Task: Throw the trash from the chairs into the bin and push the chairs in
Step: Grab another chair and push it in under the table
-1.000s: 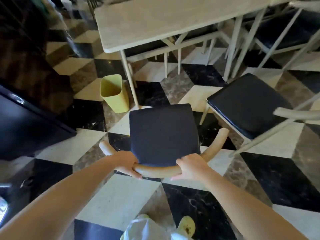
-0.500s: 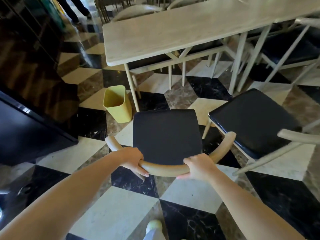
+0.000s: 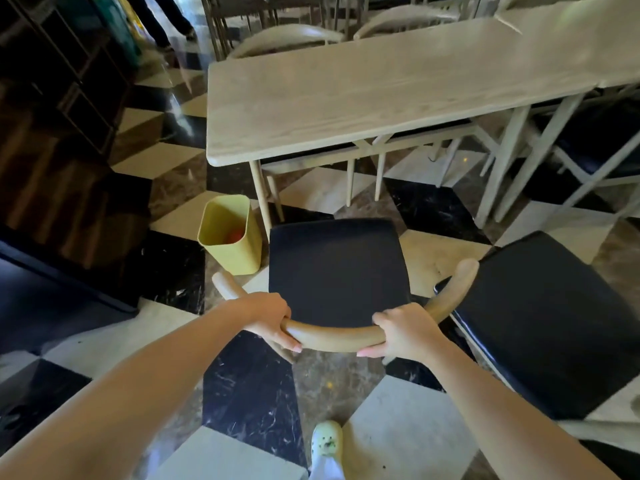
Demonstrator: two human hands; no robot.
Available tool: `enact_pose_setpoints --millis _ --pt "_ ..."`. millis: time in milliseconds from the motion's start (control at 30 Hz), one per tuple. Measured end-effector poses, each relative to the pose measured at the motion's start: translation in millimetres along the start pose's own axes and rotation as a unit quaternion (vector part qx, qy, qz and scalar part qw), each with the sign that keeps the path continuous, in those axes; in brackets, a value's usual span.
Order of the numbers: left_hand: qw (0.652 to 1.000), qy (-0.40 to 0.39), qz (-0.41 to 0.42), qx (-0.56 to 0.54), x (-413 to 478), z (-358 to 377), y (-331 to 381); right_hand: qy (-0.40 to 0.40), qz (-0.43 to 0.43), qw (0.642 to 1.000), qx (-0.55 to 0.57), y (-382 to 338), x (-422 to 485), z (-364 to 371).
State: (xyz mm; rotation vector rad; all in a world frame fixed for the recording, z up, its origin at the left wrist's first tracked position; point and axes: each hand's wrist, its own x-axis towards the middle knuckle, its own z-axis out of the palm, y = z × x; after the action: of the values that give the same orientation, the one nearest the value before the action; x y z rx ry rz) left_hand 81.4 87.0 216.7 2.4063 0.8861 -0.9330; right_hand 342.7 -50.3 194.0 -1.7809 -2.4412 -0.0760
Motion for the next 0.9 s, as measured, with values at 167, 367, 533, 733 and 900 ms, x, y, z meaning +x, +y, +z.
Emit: enact_pose_setpoints --millis 167,367,533,733,900 --pt "1.000 0.014 0.016 0.023 52 -65 -23 0.003 0.021 1.000 -0.001 57 54 6" --pt "0.999 0.021 0.022 0.039 98 -119 -51 -0.051 0.016 0.999 -0.007 109 107 15" --pt "0.999 0.013 0.017 0.038 123 -152 -75 -0.058 0.012 0.998 0.004 135 146 21" --pt "1.000 0.027 -0.004 0.008 142 -164 -101 -0.099 -0.011 0.995 -0.008 157 194 26" --pt "0.998 0.038 -0.014 -0.042 155 -167 -112 -0.111 -0.041 0.993 -0.011 179 223 31"
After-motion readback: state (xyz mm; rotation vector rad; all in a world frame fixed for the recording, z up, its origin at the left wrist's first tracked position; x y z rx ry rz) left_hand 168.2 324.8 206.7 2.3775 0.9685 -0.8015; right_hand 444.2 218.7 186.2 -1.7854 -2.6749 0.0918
